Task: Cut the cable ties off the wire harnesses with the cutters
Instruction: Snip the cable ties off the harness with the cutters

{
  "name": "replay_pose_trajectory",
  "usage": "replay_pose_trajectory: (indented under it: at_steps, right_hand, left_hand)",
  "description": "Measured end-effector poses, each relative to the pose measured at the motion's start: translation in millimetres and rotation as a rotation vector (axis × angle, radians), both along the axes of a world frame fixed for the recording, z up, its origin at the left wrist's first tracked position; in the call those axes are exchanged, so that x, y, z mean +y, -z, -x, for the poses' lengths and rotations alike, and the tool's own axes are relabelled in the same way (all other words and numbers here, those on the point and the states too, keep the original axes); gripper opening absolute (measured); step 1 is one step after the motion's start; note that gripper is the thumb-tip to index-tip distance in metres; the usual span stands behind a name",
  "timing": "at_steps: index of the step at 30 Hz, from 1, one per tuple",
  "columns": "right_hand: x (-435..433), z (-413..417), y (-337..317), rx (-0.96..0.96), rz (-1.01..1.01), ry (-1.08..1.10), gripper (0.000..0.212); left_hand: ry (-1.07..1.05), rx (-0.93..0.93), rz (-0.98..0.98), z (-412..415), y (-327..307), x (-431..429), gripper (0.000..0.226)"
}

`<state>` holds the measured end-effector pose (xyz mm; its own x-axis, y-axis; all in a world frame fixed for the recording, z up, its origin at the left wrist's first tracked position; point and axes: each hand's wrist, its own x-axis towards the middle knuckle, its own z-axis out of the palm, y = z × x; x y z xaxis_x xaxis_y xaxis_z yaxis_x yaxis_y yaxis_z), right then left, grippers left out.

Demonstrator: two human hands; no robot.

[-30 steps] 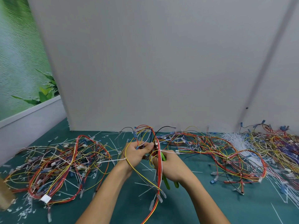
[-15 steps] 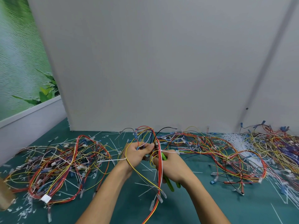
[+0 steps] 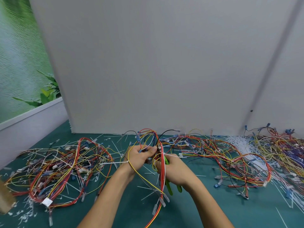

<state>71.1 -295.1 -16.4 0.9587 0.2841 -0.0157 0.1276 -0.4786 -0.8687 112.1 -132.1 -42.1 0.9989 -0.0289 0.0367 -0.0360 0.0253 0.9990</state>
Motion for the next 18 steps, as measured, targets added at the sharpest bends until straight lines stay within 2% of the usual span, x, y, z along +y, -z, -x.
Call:
replay_pose_trajectory:
  at_steps: [7,11,15,18]
  right_hand:
    - [-0.5,1.5,-0.7,0.002,-0.003,0.002,0.022]
    - [0.2,4.3,-3.6,0.010,-0.018,0.015,0.018]
    - [-0.2,5.7,-5.7,0.029,-0.020,0.028,0.021]
    - [-0.2,4.9,-5.7,0.029,-0.017,0.027,0.020]
  left_hand:
    - [0.011,-0.003,0.002,1.3,-0.4,-0.1,0.031]
    - [0.012,0.007,0.014,1.5,-1.4,-0.4,0.034]
    - [0.013,0.003,0.013,3.8,-3.9,-1.0,0.043]
    - [0.010,-0.002,0.009,5.1,-4.8,-1.5,0.039]
